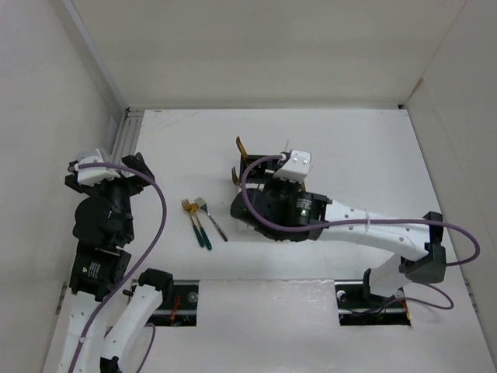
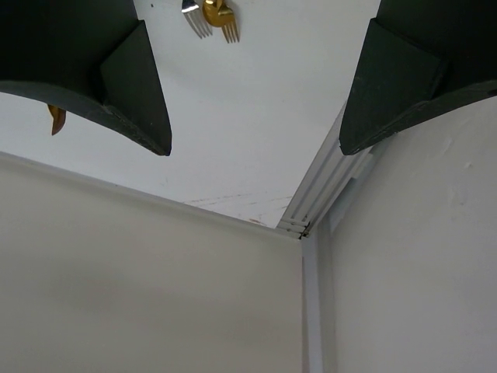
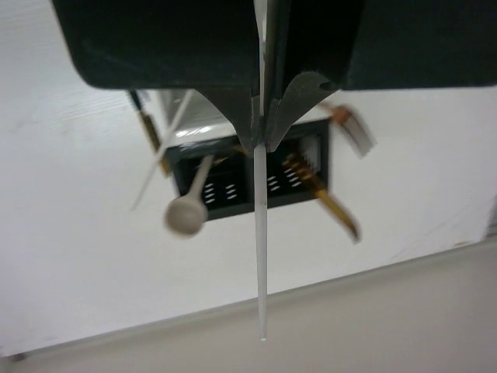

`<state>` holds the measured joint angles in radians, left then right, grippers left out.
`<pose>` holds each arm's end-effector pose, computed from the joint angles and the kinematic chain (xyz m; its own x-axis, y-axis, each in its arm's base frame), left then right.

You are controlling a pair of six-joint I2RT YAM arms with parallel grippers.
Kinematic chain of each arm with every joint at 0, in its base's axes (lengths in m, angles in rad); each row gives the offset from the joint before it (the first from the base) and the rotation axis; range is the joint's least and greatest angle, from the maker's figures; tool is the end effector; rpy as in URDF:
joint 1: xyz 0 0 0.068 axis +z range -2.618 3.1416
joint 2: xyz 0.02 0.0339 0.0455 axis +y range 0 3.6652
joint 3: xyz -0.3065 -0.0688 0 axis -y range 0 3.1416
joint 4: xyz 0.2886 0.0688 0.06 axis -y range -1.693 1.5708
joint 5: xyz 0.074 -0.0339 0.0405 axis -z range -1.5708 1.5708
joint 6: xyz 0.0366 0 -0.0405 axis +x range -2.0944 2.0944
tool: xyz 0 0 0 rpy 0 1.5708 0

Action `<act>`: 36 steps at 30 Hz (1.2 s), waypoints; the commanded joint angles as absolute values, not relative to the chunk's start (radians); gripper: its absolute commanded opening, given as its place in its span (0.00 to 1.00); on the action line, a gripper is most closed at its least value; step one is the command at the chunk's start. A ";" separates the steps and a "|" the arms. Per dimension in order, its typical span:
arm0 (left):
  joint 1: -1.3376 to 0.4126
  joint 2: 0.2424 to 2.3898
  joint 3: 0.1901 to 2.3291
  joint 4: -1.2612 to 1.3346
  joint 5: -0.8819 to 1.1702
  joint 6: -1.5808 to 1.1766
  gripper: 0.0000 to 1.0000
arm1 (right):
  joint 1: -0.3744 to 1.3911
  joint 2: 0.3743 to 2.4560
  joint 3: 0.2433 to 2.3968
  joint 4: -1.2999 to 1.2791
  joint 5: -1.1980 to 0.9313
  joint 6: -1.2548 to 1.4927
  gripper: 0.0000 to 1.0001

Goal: Sort the eating utensils into containers

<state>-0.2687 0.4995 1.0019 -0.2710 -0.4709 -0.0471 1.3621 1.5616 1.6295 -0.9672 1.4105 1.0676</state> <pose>0.0803 -0.0049 0.4763 0.2298 -0.1068 -0.9674 -0.1785 0.9725 -0.1498 0.1080 0.3356 0.4369 -0.1035 0.1860 -0.9771 0.1282 0.9767 0.1723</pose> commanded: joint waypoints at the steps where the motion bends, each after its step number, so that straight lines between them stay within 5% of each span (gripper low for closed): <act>1: -0.275 0.523 1.029 -0.196 -0.482 -0.023 0.87 | 1.270 1.496 1.580 -1.022 1.669 1.052 0.00; 6: -0.265 0.543 1.009 -0.186 -0.491 -0.012 0.87 | 1.198 1.506 1.499 -1.060 1.669 1.072 0.00; 11: -0.247 0.561 1.009 -0.186 -0.479 -0.012 0.87 | 1.154 1.629 1.589 -1.380 1.689 1.441 0.00; 18: -0.224 0.571 1.009 -0.196 -0.469 -0.021 0.87 | 1.118 1.747 1.609 -1.381 1.732 1.482 0.00; 36: -0.149 0.571 1.009 -0.235 -0.413 -0.072 0.87 | 1.091 1.680 1.694 -1.381 1.758 1.486 0.00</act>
<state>-0.1627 0.5686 1.0019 -0.2535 -0.4305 -0.0589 1.0943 1.7130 1.6550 -1.3354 1.4666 1.4708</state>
